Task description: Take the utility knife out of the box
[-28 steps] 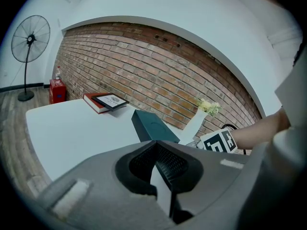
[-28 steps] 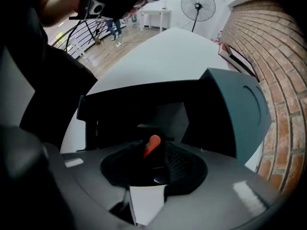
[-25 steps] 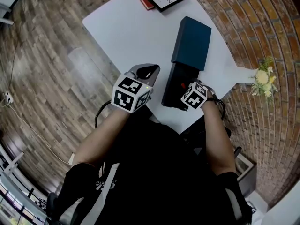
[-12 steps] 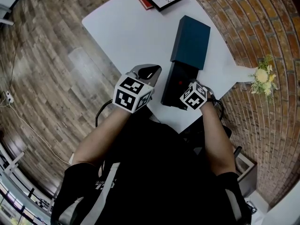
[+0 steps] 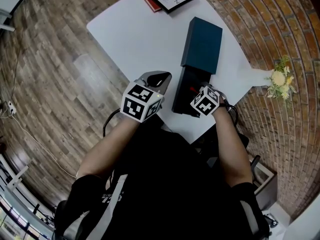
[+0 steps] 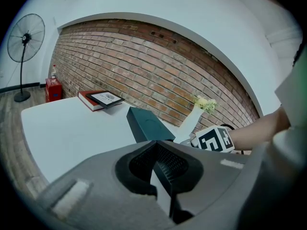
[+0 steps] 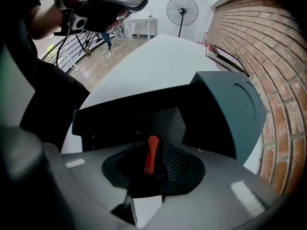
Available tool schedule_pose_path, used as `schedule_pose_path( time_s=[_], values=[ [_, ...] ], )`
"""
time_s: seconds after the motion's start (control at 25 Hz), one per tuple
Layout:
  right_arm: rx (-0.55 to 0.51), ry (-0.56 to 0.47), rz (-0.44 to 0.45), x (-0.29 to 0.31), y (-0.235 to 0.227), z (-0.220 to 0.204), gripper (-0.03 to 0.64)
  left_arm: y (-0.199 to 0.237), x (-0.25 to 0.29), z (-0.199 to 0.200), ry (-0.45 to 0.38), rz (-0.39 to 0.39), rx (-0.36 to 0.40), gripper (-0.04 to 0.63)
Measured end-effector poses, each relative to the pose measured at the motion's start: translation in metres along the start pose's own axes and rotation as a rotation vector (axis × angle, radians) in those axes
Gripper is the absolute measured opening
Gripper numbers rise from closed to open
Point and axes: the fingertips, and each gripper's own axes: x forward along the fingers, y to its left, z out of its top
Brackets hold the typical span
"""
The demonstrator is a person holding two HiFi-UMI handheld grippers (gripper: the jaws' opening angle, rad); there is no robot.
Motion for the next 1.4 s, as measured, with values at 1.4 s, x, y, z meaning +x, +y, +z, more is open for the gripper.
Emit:
schedule_pose_path(
  time_s=[1.4],
  values=[
    [-0.141,-0.033,-0.001,0.0,0.013,-0.001,0.049,-0.001,-0.005,-0.018,0.001,0.005,-0.032,0.008]
  ],
)
